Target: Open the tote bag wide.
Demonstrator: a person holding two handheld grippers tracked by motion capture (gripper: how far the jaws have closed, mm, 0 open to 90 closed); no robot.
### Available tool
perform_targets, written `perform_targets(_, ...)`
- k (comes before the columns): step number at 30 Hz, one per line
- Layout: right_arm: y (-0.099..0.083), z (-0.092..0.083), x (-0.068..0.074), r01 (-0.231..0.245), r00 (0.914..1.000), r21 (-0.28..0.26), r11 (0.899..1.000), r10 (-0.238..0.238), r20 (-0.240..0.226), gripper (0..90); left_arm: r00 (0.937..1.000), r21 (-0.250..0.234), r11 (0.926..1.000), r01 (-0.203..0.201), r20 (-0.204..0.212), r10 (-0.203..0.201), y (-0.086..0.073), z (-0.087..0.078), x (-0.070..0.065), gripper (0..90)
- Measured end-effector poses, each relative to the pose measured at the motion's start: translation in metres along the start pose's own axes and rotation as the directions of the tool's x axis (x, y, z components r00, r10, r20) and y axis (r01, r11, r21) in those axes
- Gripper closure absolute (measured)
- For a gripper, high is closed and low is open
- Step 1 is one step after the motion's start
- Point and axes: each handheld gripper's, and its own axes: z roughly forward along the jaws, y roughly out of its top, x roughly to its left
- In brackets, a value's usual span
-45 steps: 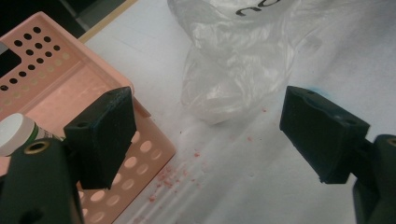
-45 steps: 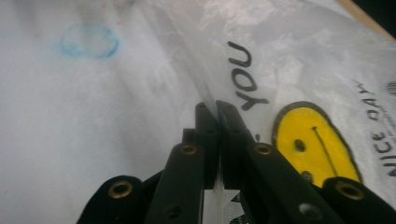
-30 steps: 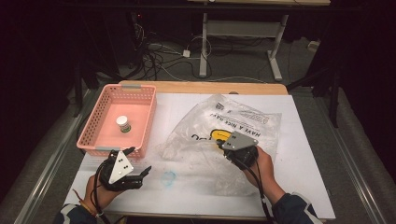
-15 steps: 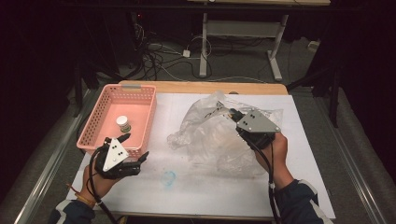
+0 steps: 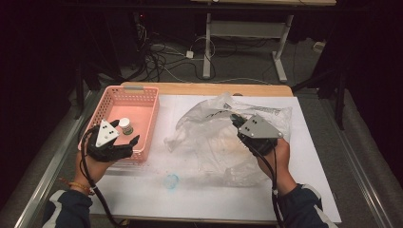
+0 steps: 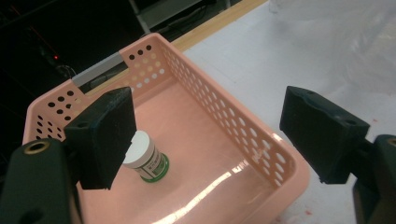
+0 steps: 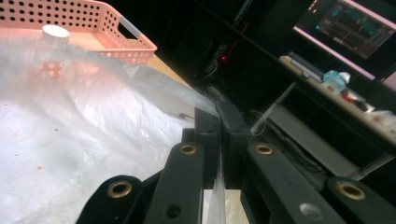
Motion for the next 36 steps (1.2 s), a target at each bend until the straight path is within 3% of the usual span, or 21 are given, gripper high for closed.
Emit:
perform_targets(7, -0.003, 0.003, 0.001, -0.017, 0.9997, 0.005, 1.000, 0.017, -0.016, 89.5, 0.9997, 0.102, 0.9948, 0.002, 0.023, -0.004, 0.010, 0.025, 0.022, 18.1)
perform_targets(12, -0.004, 0.006, 0.002, -0.020, 0.9995, 0.005, 1.000, 0.020, -0.026, 89.4, 0.9996, 0.185, 0.9825, -0.018, 0.027, 0.013, 0.018, 0.050, 0.033, 18.1)
perform_targets(17, -0.006, 0.008, 0.003, -0.019, 0.9992, 0.014, 1.000, 0.020, -0.036, 89.3, 0.9998, 0.294, 0.9558, 0.014, -0.019, -0.008, 0.020, 0.077, 0.051, 18.1)
perform_targets(21, -0.007, 0.009, 0.003, -0.019, 0.9989, 0.018, 1.000, 0.020, -0.043, 89.4, 0.9964, 0.373, 0.9239, 0.084, -0.027, -0.080, 0.010, 0.092, 0.069, 22.8)
perform_targets(24, -0.008, 0.010, 0.003, -0.022, 0.9987, 0.019, 1.000, 0.023, -0.046, 89.4, 0.9907, 0.412, 0.9028, 0.122, 0.004, -0.136, 0.003, 0.101, 0.079, 30.7)
perform_targets(26, -0.008, 0.011, 0.004, -0.025, 0.9985, 0.021, 0.999, 0.026, -0.049, 90.0, 0.9894, 0.420, 0.8982, 0.129, 0.006, -0.145, 0.002, 0.104, 0.082, 33.8)
perform_targets(30, -0.009, 0.012, 0.004, -0.038, 0.9979, 0.023, 0.999, 0.039, -0.053, 90.0, 0.9906, 0.481, 0.8706, 0.102, 0.031, -0.133, -0.001, 0.114, 0.083, 42.2)
perform_targets(31, -0.009, 0.012, 0.005, -0.038, 0.9978, 0.023, 0.999, 0.039, -0.053, 90.0, 0.9917, 0.490, 0.8666, 0.094, 0.031, -0.125, -0.001, 0.115, 0.083, 42.3)
perform_targets(36, -0.010, 0.013, 0.006, -0.034, 0.9975, 0.028, 0.999, 0.036, -0.061, 90.0, 0.9921, 0.493, 0.8663, 0.082, 0.043, -0.118, -0.002, 0.117, 0.083, 47.7)
